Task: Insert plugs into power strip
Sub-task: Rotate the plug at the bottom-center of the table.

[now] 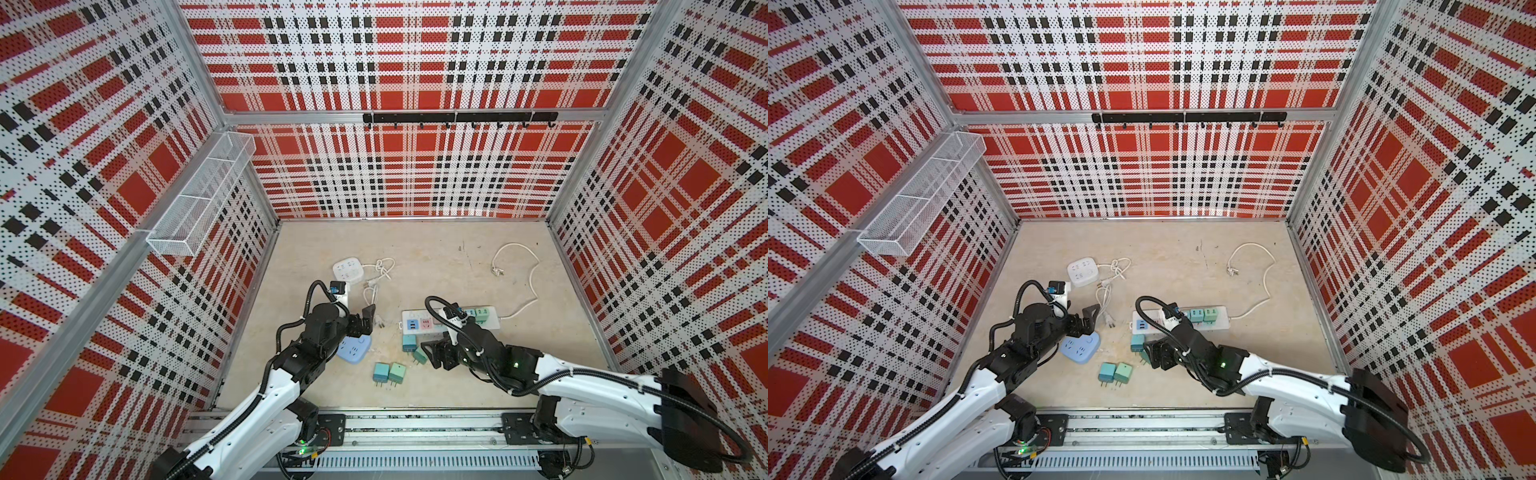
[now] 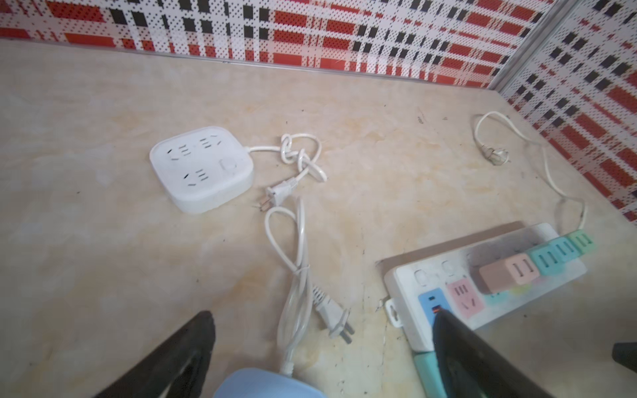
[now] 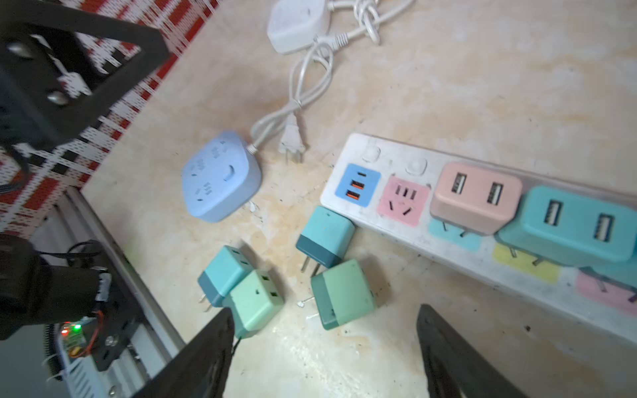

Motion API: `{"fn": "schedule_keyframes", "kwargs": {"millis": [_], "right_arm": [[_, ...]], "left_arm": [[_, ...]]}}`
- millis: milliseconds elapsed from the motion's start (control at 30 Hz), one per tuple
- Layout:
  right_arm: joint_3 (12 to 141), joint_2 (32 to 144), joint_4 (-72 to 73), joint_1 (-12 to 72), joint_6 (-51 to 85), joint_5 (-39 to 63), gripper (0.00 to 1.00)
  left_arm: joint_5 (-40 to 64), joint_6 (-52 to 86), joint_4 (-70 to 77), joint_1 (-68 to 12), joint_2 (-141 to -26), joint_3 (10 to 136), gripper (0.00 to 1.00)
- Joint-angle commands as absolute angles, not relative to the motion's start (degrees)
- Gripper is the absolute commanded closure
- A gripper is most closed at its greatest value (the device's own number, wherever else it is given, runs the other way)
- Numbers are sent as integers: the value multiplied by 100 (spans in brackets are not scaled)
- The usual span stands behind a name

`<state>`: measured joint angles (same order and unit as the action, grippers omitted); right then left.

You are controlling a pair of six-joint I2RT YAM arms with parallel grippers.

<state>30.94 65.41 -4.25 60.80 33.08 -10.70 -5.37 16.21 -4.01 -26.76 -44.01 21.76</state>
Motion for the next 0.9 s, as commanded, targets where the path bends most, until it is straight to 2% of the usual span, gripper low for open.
{"fn": "schedule_keyframes", "kwargs": {"millis": [0, 67, 333, 700, 867], "right_arm": [[3241, 7138, -77, 6117, 3479, -1086, 17], [3390, 7497, -113, 6179, 3552, -1083, 17], [4245, 8485, -1069, 6530, 3845, -2262, 12], [4604, 9063, -1335, 6531, 3814, -2496, 7], [4379, 9047, -1260, 6530, 3867, -2564, 7]], "left_arm": [[-667, 1591, -375, -2620, -4144, 1938, 1], [-686, 1601, -203, -2628, -4004, 1785, 1], [-659, 1601, -204, -2689, -3647, 1591, 0], [-877, 1545, -198, -2899, -4211, 1783, 0], [-1449, 1514, -219, -3184, -4398, 1876, 1]]}}
